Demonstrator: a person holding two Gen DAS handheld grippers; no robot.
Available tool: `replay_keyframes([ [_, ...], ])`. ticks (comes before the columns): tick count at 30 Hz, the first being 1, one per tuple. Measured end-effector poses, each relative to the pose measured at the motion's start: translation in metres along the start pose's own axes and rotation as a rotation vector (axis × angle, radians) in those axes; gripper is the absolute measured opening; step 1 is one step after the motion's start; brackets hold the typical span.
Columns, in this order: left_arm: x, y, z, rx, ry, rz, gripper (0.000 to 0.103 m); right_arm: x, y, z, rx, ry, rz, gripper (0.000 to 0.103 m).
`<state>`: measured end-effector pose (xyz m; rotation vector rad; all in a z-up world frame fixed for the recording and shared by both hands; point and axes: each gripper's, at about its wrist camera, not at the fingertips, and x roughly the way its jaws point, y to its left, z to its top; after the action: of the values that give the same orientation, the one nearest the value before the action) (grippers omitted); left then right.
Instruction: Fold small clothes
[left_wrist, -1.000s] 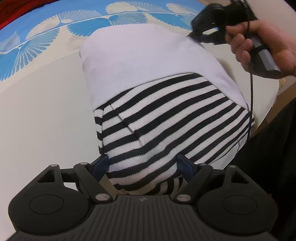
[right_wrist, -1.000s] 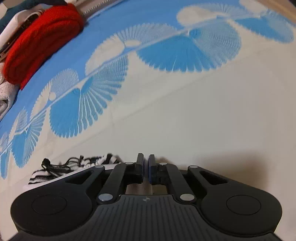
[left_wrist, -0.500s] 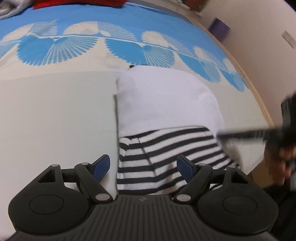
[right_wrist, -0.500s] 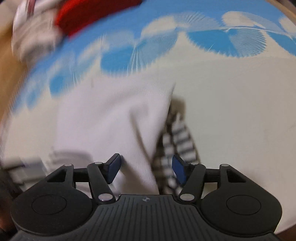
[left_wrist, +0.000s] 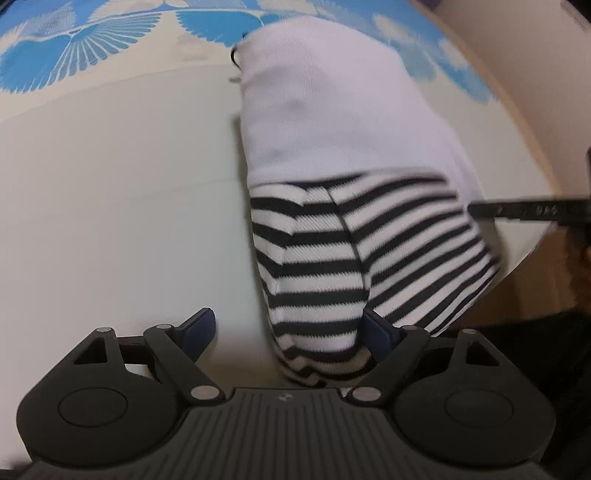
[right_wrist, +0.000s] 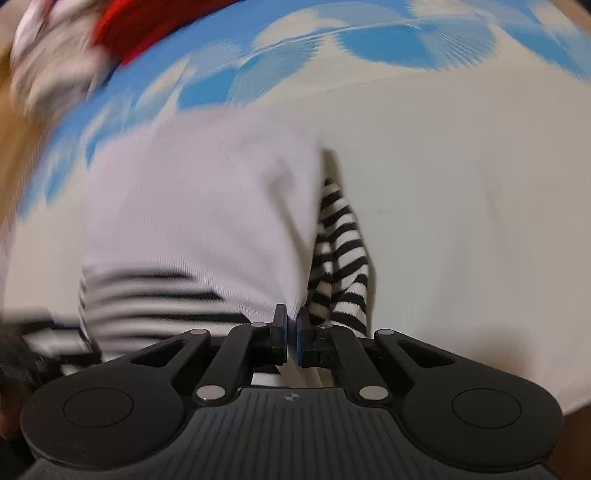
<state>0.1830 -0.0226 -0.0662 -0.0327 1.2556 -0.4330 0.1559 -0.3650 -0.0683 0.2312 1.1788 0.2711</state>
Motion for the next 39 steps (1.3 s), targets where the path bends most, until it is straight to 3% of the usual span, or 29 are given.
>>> replay_keyframes([
  [2,-0.004,0.003,0.000,-0.021,-0.005,0.002,0.088,0.000,0.005,0.001,-0.019,-0.017,-0.047,0.005],
  [4,-0.011,0.007,-0.001,-0.049,-0.030,-0.033,0.086,-0.010,-0.001,0.004,0.031,-0.062,0.004,0.008],
  [5,-0.014,0.008,-0.001,-0.052,-0.044,-0.056,0.086,-0.016,-0.003,0.005,0.044,-0.086,0.047,0.014],
  [6,-0.014,0.007,-0.001,-0.044,-0.046,-0.066,0.086,-0.021,-0.005,0.004,0.046,-0.099,0.087,0.029],
  [8,-0.005,0.003,-0.002,-0.001,-0.006,-0.020,0.087,-0.019,-0.008,0.002,0.023,-0.066,0.136,0.037],
  [10,0.005,0.000,-0.005,0.030,0.032,0.020,0.088,0.000,-0.007,-0.008,-0.045,0.074,0.121,0.036],
  [11,0.005,-0.002,-0.004,0.033,0.033,0.019,0.088,0.014,-0.004,-0.016,-0.098,0.166,0.077,0.027],
  [13,0.000,-0.003,-0.001,0.025,0.021,0.008,0.088,0.030,0.000,-0.026,-0.194,0.252,-0.015,0.023],
  [15,-0.010,-0.001,0.000,0.006,-0.017,-0.005,0.088,0.023,-0.002,-0.020,-0.183,0.212,0.013,0.023],
  [17,-0.025,0.008,0.005,-0.044,-0.082,-0.058,0.088,0.002,-0.011,-0.005,-0.108,0.085,0.066,0.024],
  [19,-0.035,0.018,0.018,-0.102,-0.118,-0.100,0.089,-0.019,-0.022,0.010,-0.020,-0.055,0.124,0.040],
  [21,-0.039,0.030,0.030,-0.144,-0.135,-0.113,0.089,-0.026,-0.033,0.024,0.089,-0.158,0.150,0.082],
  [23,-0.038,0.040,0.050,-0.164,-0.129,-0.100,0.089,-0.020,-0.039,0.033,0.177,-0.187,0.126,0.091],
  [26,-0.025,0.045,0.076,-0.163,-0.126,-0.112,0.093,0.008,-0.036,0.042,0.233,-0.107,0.129,0.087],
  [28,-0.004,0.054,0.090,-0.216,-0.098,-0.138,0.093,0.025,-0.028,0.049,0.223,-0.066,0.135,0.086],
  [32,0.038,0.069,0.098,-0.331,-0.070,-0.235,0.093,0.043,-0.021,0.050,0.182,-0.011,0.071,0.085],
  [34,0.048,0.063,0.100,-0.312,-0.087,-0.224,0.094,0.053,-0.021,0.052,0.189,0.011,0.062,0.082],
  [37,0.056,0.060,0.105,-0.328,-0.107,-0.257,0.093,0.057,-0.018,0.054,0.189,0.020,0.068,0.068],
  [39,0.059,0.060,0.106,-0.360,-0.104,-0.274,0.090,0.058,-0.018,0.057,0.204,0.019,0.094,0.043],
])
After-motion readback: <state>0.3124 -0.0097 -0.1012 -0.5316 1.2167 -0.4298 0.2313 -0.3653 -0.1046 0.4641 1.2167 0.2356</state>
